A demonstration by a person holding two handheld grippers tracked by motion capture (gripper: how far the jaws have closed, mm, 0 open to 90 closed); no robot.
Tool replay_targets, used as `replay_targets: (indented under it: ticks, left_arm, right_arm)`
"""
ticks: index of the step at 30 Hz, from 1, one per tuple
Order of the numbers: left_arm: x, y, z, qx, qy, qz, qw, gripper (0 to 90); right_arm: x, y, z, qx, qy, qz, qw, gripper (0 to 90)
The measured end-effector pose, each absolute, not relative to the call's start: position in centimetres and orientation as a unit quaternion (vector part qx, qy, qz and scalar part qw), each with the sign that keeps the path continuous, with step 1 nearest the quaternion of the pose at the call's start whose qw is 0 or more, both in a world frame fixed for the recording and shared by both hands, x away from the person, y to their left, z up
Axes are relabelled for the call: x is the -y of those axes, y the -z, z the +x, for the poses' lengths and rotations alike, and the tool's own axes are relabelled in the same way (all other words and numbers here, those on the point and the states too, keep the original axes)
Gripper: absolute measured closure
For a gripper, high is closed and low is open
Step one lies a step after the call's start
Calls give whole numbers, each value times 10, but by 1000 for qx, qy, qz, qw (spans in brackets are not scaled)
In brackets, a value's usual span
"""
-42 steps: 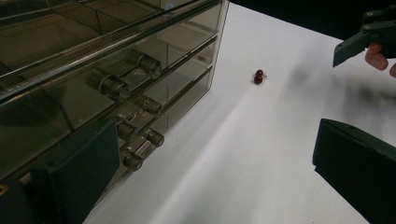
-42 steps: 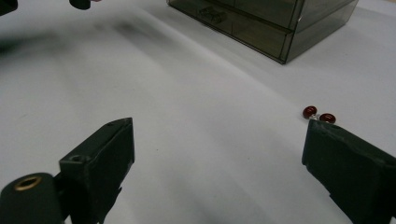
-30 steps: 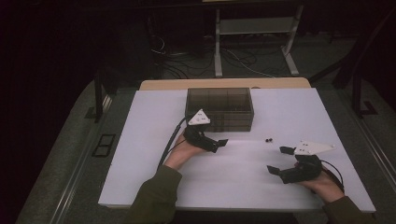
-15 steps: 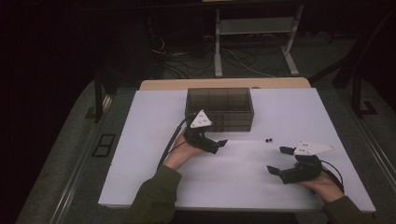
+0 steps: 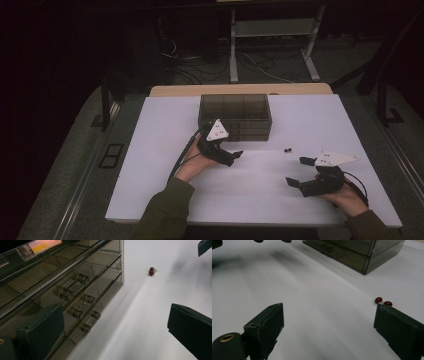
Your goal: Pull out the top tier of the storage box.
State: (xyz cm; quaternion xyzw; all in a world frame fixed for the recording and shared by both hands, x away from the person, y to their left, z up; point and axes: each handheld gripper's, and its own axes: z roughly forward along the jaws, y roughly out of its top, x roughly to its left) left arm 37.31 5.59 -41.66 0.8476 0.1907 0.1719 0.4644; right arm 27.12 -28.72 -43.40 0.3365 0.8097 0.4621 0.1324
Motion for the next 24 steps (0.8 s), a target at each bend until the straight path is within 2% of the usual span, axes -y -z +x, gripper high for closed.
replay_targets:
  ticks: [24]
  left_arm:
    - [-52, 418, 367, -144, -246, 862, 420, 0]
  right_arm:
    - [286, 434, 271, -811, -460, 335, 133, 87]
